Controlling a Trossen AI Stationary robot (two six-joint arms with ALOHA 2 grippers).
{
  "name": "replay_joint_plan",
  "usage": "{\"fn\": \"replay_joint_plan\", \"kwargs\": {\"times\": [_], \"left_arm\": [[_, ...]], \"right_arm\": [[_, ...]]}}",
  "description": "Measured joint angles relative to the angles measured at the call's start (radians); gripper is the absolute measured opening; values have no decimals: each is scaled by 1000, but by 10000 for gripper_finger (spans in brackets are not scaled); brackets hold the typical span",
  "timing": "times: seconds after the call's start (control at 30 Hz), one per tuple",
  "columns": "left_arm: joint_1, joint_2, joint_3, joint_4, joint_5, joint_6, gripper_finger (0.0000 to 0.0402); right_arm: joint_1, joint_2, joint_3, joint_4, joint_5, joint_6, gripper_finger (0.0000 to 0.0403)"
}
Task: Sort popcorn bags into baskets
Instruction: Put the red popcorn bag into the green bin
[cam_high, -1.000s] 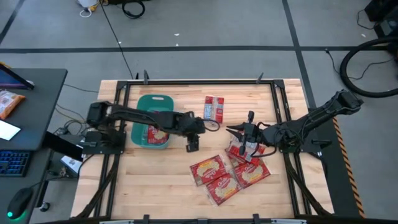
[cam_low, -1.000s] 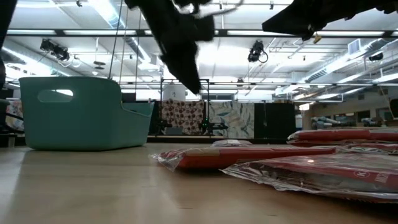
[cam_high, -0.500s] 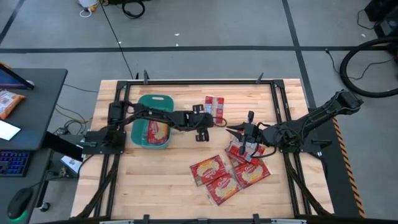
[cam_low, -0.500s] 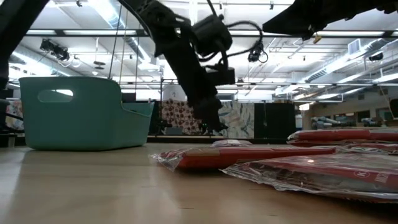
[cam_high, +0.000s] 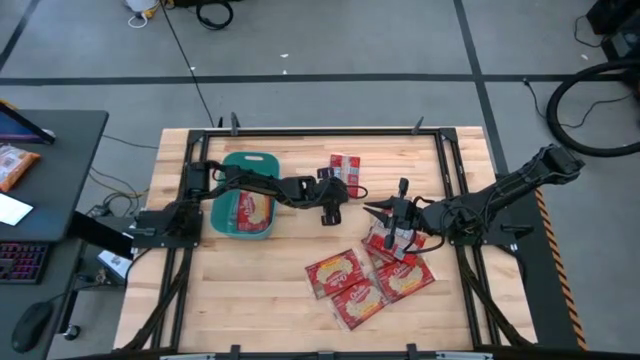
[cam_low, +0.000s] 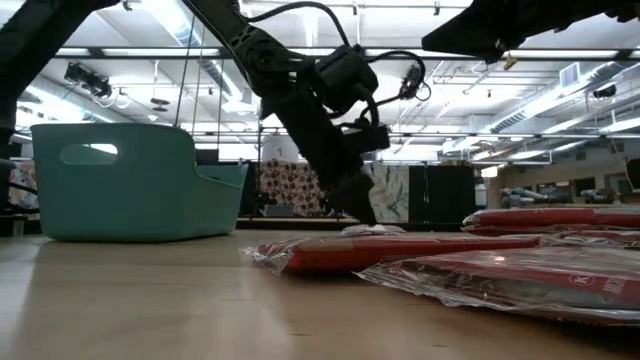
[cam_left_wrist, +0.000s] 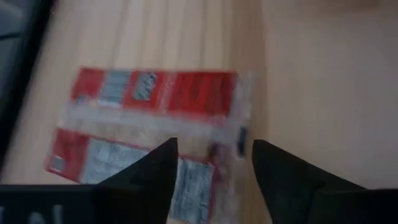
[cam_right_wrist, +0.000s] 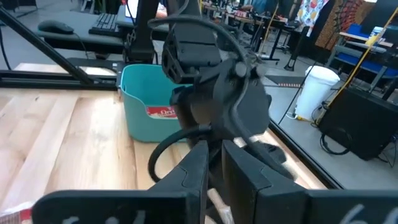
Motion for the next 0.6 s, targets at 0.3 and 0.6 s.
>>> {"fn": "replay_joint_plan", "kwargs": {"times": [0.3,0.6], "left_arm": [[9,53,2,61,-4,99,249],[23,66,4,59,-9,105,179]], "right_arm": [[0,0,0,6,0,0,52],[0,0,0,8,-8,-3,52]]}}
